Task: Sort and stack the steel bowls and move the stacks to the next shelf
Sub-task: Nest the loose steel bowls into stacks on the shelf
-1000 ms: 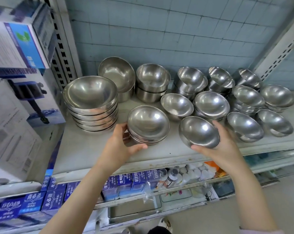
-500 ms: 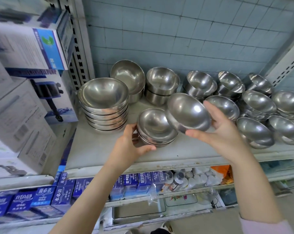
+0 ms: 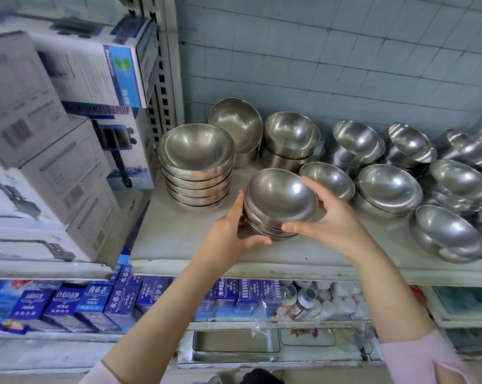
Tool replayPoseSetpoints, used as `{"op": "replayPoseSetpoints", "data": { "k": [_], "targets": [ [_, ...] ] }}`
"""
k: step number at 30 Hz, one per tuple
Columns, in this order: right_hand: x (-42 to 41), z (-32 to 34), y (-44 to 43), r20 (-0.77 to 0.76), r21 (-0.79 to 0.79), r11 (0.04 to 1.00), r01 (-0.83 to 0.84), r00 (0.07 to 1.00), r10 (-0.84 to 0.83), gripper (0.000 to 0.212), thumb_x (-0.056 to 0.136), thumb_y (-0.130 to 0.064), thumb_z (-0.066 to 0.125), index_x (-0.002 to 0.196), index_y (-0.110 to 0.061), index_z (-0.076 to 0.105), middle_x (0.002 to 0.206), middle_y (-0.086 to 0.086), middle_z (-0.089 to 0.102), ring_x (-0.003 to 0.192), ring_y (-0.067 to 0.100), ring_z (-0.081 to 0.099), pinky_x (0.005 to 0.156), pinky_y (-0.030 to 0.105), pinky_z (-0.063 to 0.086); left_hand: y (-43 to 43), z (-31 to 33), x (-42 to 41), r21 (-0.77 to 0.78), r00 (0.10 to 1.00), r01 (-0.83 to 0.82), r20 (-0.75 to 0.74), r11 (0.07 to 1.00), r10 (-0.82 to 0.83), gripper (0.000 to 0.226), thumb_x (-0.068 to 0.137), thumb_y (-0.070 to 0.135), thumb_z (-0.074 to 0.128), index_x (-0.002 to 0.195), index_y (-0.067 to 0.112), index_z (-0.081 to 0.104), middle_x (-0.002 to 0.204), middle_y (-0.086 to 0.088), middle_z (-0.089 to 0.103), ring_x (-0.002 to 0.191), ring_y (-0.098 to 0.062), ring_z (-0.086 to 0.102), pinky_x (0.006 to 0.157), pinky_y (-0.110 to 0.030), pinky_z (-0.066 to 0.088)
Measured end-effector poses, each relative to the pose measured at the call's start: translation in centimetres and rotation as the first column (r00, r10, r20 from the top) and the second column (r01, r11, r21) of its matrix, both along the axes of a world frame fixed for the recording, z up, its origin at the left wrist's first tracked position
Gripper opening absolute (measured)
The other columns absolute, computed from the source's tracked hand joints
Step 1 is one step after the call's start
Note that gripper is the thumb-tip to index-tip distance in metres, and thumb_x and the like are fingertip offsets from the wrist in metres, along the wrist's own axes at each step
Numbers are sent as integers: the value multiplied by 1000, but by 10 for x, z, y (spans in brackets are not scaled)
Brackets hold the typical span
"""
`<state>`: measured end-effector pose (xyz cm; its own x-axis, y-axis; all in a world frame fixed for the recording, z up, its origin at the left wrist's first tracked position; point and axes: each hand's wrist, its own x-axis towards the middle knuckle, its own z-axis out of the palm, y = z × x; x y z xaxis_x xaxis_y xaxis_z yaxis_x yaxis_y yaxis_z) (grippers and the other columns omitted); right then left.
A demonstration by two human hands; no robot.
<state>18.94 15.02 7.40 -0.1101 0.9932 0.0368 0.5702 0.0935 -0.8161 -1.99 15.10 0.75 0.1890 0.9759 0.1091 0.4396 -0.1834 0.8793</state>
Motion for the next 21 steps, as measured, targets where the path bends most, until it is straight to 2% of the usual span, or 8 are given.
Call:
{"op": "replayPoseSetpoints", "data": {
  "k": [4,7,9,11,13,15,17,21],
  "targets": [
    [4,0,4,32,9,999,-50,998,50,114,54,-42,93,151,-39,33,140,-28,41,128,-7,35,101,14,30,0,-1,2,13,1000,-10,-25,1000,10,116,63,50,78,155,18,15,133,-4,60,118,-10,57,95,-8,35],
    [17,5,9,47,-43,992,-121,991,123,131,43,-68,85,155,-42,21,156,-23,29,139,-1,31,112,25,28,1,-2,2,20,999,-23,-45,1000,24,120,57,57,73,154,19,16,133,-3,60,118,-11,57,97,-12,37],
    [40,15,19,48,-34,995,-91,995,93,139,35,-84,77,154,-43,20,160,-18,26,140,4,31,115,32,29,1,-2,2,22,997,-46,-69,999,48,120,55,60,73,154,20,20,129,-2,63,117,-11,59,98,-16,40],
    [66,30,36,142,-25,998,-57,988,60,135,38,-83,77,154,-41,22,160,-18,28,143,4,31,116,32,28,0,-1,1,24,994,-74,-77,997,76,119,52,62,73,153,20,24,124,2,65,112,-8,60,96,-16,42],
    [86,44,53,309,-69,996,-57,948,76,125,49,-70,81,155,-36,23,159,-16,29,145,8,30,110,25,27,-1,2,1,8,994,-89,-69,996,89,116,52,59,74,151,20,28,117,8,64,106,-4,60,95,-14,43],
    [96,48,70,448,-113,990,-81,885,123,121,60,-60,83,157,-30,19,162,-10,26,147,13,28,109,25,27,-1,4,2,-10,992,-109,-63,994,108,111,53,52,77,148,19,31,113,13,60,102,-3,59,87,-2,41],
    [99,46,84,560,-144,983,-110,811,173,125,60,-64,81,158,-26,15,164,-4,21,149,17,24,115,30,25,0,3,1,-11,989,-135,-58,991,134,111,52,48,78,148,17,32,114,13,60,99,-2,59,81,6,36],
    [97,35,104,688,-176,975,-139,691,223,128,57,-77,74,158,-29,12,164,0,20,151,22,15,120,39,20,1,0,-1,-1,988,-146,-48,989,146,111,49,56,79,146,21,35,112,19,61,90,18,58,80,5,38]
  ]
}}
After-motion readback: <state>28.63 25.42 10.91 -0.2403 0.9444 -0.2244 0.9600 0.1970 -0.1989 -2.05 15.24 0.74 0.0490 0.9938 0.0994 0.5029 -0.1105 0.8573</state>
